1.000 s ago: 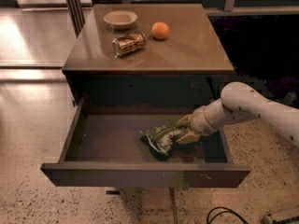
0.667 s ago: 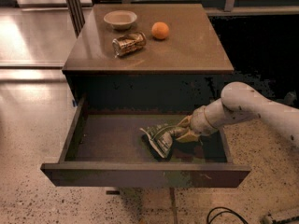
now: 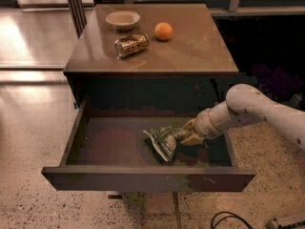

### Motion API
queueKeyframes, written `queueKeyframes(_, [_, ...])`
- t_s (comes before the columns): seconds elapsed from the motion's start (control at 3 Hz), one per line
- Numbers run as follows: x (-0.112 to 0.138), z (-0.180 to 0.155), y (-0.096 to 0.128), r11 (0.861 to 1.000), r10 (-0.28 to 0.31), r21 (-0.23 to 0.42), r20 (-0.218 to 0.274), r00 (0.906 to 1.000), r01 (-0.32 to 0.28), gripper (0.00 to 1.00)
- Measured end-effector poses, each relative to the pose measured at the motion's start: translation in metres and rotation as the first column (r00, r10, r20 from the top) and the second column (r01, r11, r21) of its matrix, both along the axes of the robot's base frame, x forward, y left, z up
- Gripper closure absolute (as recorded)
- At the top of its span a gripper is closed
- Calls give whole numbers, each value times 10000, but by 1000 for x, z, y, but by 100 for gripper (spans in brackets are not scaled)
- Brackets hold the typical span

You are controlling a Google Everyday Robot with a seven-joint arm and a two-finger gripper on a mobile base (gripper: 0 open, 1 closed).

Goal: Pick green jalapeno chip bag from top drawer and place on counter

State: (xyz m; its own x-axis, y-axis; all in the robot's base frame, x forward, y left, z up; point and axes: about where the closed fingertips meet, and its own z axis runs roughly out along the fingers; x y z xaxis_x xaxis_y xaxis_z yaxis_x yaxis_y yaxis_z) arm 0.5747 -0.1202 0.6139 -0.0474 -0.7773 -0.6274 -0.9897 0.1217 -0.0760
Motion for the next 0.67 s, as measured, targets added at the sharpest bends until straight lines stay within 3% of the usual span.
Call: queueKeyframes(0.67, [15, 34, 16, 9959, 496, 753, 168, 9986, -507, 100])
